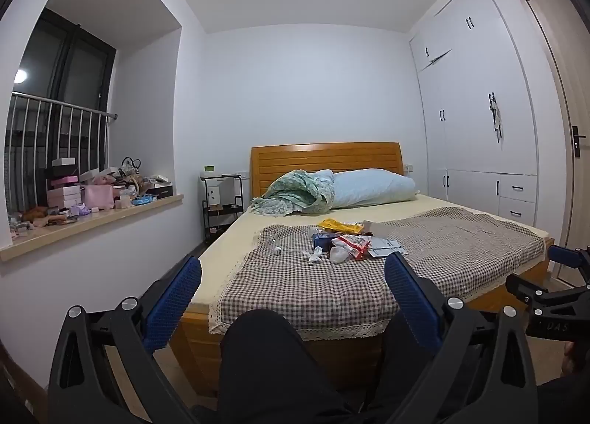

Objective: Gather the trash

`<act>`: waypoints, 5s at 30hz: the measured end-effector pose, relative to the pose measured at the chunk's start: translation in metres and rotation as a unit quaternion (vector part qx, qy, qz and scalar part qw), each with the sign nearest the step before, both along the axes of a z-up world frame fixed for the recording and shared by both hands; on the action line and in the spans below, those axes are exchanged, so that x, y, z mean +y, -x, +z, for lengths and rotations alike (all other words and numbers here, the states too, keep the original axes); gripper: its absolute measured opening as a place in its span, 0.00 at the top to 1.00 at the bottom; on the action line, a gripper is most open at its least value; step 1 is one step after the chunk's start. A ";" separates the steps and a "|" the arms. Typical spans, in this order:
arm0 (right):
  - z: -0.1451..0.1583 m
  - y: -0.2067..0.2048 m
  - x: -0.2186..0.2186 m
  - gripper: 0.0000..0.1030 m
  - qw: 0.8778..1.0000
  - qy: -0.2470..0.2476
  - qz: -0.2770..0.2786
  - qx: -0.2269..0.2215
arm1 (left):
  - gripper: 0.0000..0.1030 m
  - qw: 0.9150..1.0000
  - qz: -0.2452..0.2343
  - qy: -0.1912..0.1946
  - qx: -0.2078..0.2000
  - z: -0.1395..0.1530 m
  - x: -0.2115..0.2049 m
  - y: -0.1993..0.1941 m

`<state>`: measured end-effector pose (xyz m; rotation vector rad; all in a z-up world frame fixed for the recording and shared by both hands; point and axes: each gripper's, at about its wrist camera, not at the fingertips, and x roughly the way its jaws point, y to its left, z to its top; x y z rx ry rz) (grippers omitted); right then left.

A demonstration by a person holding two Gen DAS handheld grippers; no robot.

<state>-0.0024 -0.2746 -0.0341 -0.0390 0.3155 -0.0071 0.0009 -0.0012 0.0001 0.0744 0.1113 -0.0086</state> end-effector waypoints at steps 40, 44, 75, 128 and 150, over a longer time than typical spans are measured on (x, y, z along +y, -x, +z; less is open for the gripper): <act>-0.002 0.000 0.001 0.07 1.000 0.006 0.002 0.002 | 0.07 1.000 0.005 0.002 -0.008 0.003 0.006 0.008; -0.002 0.000 0.001 0.07 1.000 0.007 0.001 0.001 | 0.07 1.000 0.005 0.002 -0.008 0.004 0.006 0.008; -0.004 0.000 0.001 0.07 1.000 0.005 0.002 0.007 | 0.07 1.000 0.005 0.004 -0.005 0.006 0.007 0.006; -0.034 -0.188 -0.003 0.07 0.996 0.029 -0.029 0.073 | 0.07 0.992 0.053 0.020 0.112 -0.058 0.029 -0.233; -0.064 -0.334 -0.024 0.07 0.990 -0.021 -0.082 0.111 | 0.07 0.975 0.004 0.054 0.214 -0.125 -0.014 -0.425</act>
